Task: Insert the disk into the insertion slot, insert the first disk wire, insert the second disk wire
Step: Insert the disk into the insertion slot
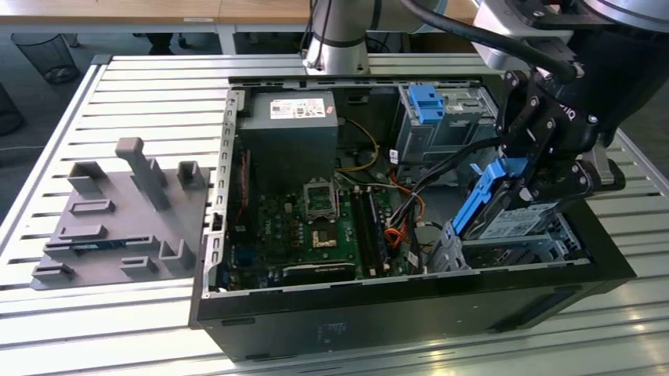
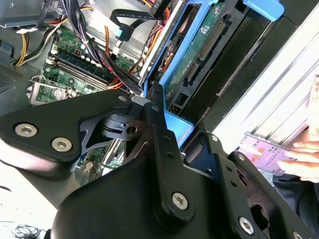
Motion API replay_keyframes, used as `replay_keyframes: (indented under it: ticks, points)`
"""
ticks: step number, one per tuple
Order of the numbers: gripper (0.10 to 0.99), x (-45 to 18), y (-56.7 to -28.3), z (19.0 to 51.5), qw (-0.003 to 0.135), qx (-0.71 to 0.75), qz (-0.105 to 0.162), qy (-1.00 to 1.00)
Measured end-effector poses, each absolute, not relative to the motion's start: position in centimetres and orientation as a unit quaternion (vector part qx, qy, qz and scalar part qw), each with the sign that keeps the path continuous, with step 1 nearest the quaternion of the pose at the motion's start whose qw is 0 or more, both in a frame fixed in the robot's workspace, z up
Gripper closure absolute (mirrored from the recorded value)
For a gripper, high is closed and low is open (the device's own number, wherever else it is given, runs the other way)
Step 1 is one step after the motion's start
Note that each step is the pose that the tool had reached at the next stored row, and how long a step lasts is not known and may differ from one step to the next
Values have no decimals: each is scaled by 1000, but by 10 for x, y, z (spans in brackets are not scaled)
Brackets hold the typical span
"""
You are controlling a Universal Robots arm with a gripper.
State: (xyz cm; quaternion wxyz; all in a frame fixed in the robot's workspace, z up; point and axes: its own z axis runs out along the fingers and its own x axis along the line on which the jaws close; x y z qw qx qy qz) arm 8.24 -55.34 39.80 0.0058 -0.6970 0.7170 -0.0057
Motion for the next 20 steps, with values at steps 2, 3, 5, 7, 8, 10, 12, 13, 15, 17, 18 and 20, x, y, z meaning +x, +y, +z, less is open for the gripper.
replay_keyframes:
  ticks: [2,3,5,7,8,10,12,13,15,17,18,20]
  points:
    - [722,82,-553,397,6,-697,-6,717]
    - [722,82,-553,397,6,-697,-6,717]
    - [722,82,-553,397,6,-697,-6,717]
    - [722,82,-553,396,6,-697,-6,717]
    - [722,82,-553,396,6,-697,-6,717]
    - [722,82,-553,395,6,-697,-6,717]
    - [722,82,-553,395,6,-697,-6,717]
    - [722,82,-553,395,6,-697,-6,717]
    - [722,82,-553,394,6,-697,-6,717]
    - [722,82,-553,394,6,-697,-6,717]
    - [722,82,-553,393,6,-697,-6,717]
    - [722,82,-553,393,6,-697,-6,717]
